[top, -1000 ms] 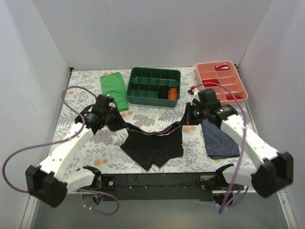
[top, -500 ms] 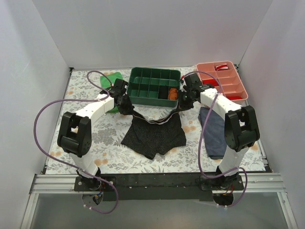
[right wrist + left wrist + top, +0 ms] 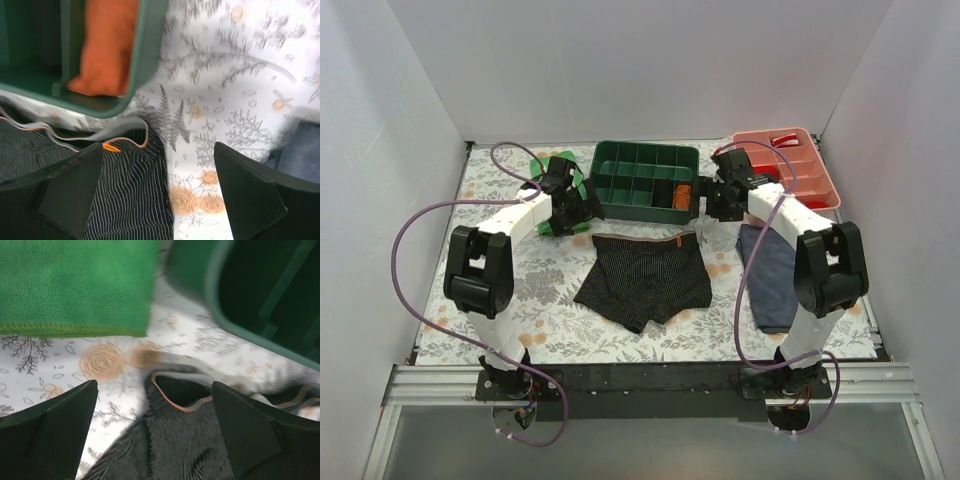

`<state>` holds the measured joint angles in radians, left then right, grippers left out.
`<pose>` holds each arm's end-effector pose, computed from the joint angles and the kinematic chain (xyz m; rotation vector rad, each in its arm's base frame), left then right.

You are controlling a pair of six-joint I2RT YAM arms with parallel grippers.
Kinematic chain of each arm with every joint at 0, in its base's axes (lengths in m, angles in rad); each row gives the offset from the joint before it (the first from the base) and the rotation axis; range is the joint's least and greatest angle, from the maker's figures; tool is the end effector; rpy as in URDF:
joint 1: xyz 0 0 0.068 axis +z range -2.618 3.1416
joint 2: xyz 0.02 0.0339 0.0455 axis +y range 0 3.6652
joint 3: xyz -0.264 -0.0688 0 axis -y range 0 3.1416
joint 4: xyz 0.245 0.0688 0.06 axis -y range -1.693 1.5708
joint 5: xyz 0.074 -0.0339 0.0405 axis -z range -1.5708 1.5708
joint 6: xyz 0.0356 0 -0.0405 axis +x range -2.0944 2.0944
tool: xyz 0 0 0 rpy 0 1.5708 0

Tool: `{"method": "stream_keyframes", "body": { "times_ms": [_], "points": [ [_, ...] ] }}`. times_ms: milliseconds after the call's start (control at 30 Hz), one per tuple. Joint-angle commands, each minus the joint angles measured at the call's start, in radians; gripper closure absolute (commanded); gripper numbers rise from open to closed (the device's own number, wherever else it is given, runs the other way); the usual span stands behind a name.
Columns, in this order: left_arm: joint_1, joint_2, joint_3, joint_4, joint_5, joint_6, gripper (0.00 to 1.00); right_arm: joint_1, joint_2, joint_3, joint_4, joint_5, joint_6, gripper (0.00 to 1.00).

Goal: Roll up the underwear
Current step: Flatten out the underwear at the center of the board.

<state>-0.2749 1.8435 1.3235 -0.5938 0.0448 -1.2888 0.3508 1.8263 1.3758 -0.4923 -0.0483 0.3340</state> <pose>0.3671 -0.1052 0.1998 -1.3490 2.4592 -0.5042 0.3730 0.1383 0.2276 -0.0413 2.5451 0.3354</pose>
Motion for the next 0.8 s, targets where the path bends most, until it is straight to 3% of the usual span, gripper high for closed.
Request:
{"method": "stream_keyframes", "body": {
  "times_ms": [0,67,167,200,233,267,300,367,400,567,767],
  "points": [
    [-0.004,-0.206,-0.007,0.049,0.113,0.023,0.02,-0.001,-0.203,-0.088,0.116,-0.048,0.012,0.01],
    [-0.003,-0.246,-0.049,0.064,0.196,0.026,0.02,0.004,-0.249,-0.167,0.150,-0.145,0.039,0.10],
    [-0.006,-0.309,-0.159,0.109,0.364,0.006,0.03,0.025,-0.327,-0.329,0.236,-0.226,0.089,0.45],
    [-0.009,-0.344,-0.238,0.124,0.398,-0.006,0.04,0.030,-0.352,-0.401,0.286,-0.243,0.097,0.61],
    [-0.013,-0.366,-0.277,0.141,0.424,-0.029,0.04,0.034,-0.361,-0.428,0.302,-0.283,0.103,0.64],
    [-0.020,-0.388,-0.321,0.172,0.423,-0.036,0.04,0.037,-0.367,-0.448,0.316,-0.300,0.114,0.69],
    [-0.021,-0.409,-0.355,0.175,0.411,-0.041,0.04,0.046,-0.371,-0.467,0.325,-0.317,0.118,0.83],
    [-0.023,-0.460,-0.444,0.177,0.386,-0.061,0.04,0.060,-0.372,-0.495,0.319,-0.332,0.111,0.94],
    [-0.026,-0.473,-0.467,0.180,0.385,-0.067,0.05,0.074,-0.375,-0.504,0.317,-0.334,0.109,0.99],
    [-0.035,-0.558,-0.615,0.253,0.380,-0.124,0.06,0.089,-0.369,-0.518,0.342,-0.320,0.111,0.99],
    [-0.038,-0.561,-0.665,0.295,0.343,-0.164,0.07,0.097,-0.289,-0.439,0.353,-0.265,0.123,0.99]
  ]
}}
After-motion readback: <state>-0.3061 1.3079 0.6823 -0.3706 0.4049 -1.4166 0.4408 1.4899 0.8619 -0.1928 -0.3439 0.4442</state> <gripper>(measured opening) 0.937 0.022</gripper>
